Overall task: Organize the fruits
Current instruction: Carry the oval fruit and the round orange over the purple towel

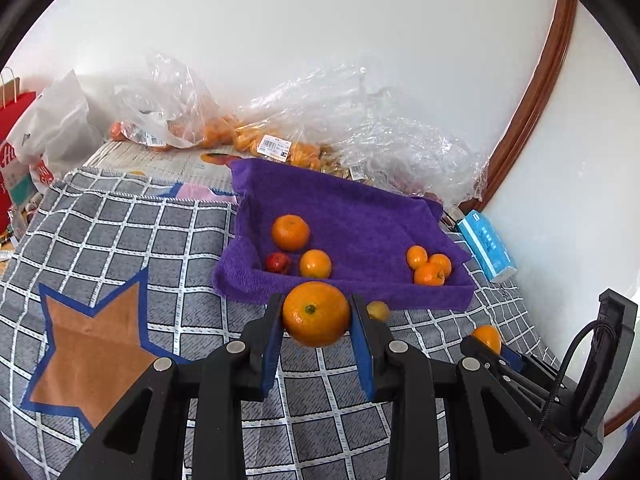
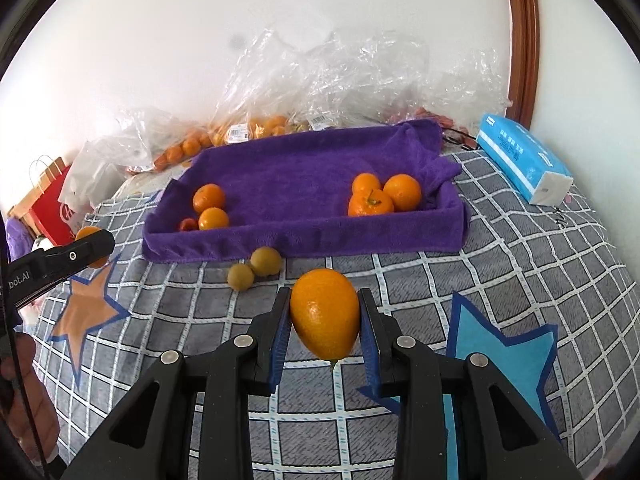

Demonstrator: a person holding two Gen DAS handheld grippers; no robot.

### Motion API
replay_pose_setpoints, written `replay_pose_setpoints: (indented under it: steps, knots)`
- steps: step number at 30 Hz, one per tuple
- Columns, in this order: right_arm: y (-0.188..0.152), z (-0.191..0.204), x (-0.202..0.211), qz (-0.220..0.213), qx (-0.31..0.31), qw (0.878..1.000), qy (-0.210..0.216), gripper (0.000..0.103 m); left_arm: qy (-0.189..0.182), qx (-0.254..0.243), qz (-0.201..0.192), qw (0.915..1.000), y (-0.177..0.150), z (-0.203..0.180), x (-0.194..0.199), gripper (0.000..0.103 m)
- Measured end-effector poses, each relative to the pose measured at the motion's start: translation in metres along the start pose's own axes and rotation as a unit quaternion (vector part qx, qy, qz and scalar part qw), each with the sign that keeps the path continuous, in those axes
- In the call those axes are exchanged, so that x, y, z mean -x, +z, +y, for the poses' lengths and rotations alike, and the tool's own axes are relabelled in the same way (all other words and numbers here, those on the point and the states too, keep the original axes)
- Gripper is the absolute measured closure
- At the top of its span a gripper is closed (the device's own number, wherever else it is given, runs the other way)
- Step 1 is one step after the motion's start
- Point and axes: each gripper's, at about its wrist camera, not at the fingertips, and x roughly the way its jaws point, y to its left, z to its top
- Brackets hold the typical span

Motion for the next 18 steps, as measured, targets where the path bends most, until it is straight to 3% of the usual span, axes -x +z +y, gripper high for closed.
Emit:
replay_pose_setpoints:
  steps: [18]
  knots:
    - [0.041,0.011,0.013,-0.021,0.005,1.000,-0.007,0.071,-0.008,0.006,-0.012,0.9999,0.028,-0.001,0.018,0.073]
